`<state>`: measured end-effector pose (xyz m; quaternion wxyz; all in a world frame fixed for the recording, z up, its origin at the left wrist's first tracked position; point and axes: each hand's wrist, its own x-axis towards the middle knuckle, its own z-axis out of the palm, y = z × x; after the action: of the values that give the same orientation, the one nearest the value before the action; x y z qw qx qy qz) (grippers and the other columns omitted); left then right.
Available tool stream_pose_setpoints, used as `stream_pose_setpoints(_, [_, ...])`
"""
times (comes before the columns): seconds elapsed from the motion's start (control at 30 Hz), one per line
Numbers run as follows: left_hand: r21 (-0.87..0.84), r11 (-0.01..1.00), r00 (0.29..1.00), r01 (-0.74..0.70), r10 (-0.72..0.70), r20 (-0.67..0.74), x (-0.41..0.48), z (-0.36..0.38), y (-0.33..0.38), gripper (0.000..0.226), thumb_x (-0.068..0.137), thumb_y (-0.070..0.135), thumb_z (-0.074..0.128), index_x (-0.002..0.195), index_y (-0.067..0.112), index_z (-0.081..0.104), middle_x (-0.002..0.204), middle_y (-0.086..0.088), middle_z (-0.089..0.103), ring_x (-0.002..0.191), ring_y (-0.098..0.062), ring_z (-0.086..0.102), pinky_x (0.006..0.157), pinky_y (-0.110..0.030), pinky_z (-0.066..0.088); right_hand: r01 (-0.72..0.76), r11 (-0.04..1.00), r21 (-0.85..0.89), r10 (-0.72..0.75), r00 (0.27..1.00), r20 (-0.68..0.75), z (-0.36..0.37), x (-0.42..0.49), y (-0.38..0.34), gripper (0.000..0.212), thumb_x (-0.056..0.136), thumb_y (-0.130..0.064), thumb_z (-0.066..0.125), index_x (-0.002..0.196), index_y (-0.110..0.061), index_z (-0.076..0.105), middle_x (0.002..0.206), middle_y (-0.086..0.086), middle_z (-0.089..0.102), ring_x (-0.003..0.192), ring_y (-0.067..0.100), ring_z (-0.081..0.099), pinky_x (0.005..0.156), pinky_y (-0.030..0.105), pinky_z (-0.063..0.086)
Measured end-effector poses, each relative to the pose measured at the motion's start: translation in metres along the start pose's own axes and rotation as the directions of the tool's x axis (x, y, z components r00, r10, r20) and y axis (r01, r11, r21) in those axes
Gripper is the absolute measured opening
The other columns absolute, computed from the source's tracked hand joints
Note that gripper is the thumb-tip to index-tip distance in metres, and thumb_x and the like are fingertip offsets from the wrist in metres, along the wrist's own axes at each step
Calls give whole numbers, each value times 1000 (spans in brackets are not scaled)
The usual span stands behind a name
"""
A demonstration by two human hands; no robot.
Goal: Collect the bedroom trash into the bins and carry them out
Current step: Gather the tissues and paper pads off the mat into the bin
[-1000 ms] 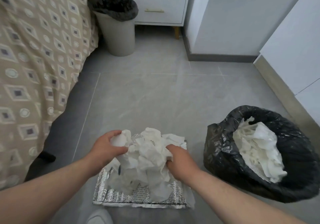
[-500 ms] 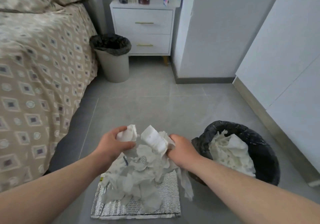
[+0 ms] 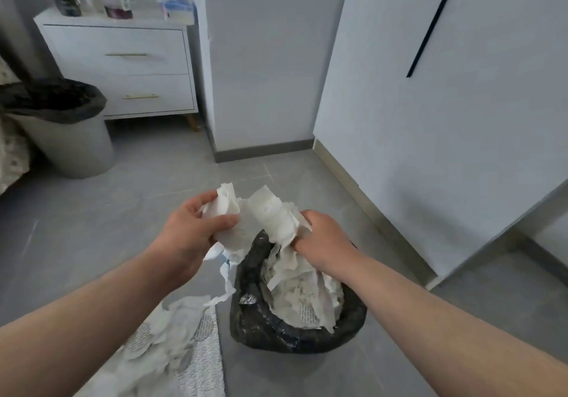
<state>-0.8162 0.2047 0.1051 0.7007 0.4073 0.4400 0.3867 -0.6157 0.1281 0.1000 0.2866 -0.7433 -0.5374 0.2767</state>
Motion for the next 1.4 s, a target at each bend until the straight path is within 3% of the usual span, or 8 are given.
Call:
stream_pose_setpoints(0.2, [-116, 989, 995, 96, -91, 47, 33, 77, -41, 60, 78, -8, 65, 130, 16, 46, 116, -16, 61, 87, -26, 66, 80, -36, 57, -146, 987, 63, 152, 983, -103, -40, -2, 64, 15, 81, -16, 60, 72, -25, 52, 71, -8, 58, 63, 8, 52, 54, 22, 36])
stream_pose_setpoints(0.4, [-75, 972, 973, 223, -227, -42, 65, 100, -119, 51, 77, -2, 70, 120, 15, 48, 102, -10, 64, 81, -23, 66, 53, -26, 55, -242, 968, 74, 249, 962, -110, -43, -4, 104, 15, 80, -16, 60, 68, -20, 51, 70, -3, 57, 62, 13, 49, 56, 27, 38])
stream_pose_setpoints(0.53, [128, 943, 951, 306, -298, -77, 72, 99, -163, 76, 66, 12, 81, 133, 23, 48, 116, -8, 61, 94, -31, 67, 79, -48, 57, -259, 963, 70, 265, 959, -97, -40, -3, 113, 19, 81, -15, 60, 66, -20, 49, 68, -4, 54, 60, 11, 47, 54, 24, 36])
stream_pose_setpoints(0.7, [295, 900, 936, 322, -349, 43, 59, 108, -168, 89, 73, 27, 78, 145, 33, 27, 143, 8, 36, 125, -29, 48, 100, -48, 45, -265, 961, 77, 271, 959, -85, -37, 1, 114, 3, 80, -15, 61, 79, -14, 58, 75, -1, 62, 66, 12, 54, 56, 25, 40])
stream_pose_setpoints(0.97, [483, 875, 993, 29, -80, 84, 36, 86, -91, 24, 93, 24, 54, 115, 27, 63, 102, 0, 64, 91, -20, 63, 76, -43, 60, -269, 952, 147, 283, 955, -85, -28, 8, 105, 13, 79, -15, 61, 88, -6, 62, 82, 9, 66, 70, 17, 57, 61, 29, 43])
stream_pose_setpoints(1.07, [746, 656, 991, -113, 131, 34, 27, 56, -85, 22, 93, 17, 52, 108, 22, 67, 93, 1, 68, 77, -19, 64, 72, -32, 54, -269, 952, 143, 284, 955, -90, -19, 10, 102, 5, 80, -13, 58, 85, -11, 60, 80, 4, 64, 70, 15, 56, 59, 27, 42])
stream_pose_setpoints(1.17, [905, 415, 996, -89, 57, 71, 26, 34, -108, 39, 90, 12, 51, 128, 17, 56, 126, -5, 58, 111, -23, 56, 95, -35, 44, -256, 963, 90, 263, 961, -88, 0, 17, 103, 15, 82, -11, 54, 72, -21, 54, 72, -6, 58, 65, 9, 53, 55, 22, 37])
stream_pose_setpoints(1.4, [706, 704, 997, 79, -49, -62, 31, 21, -129, 46, 86, 4, 56, 129, 20, 55, 106, -9, 67, 93, -25, 64, 78, -32, 51, -270, 961, -66, 270, 963, -4, 54, 30, 121, 13, 86, -24, 49, 95, -20, 57, 93, 0, 63, 79, 13, 58, 65, 25, 51])
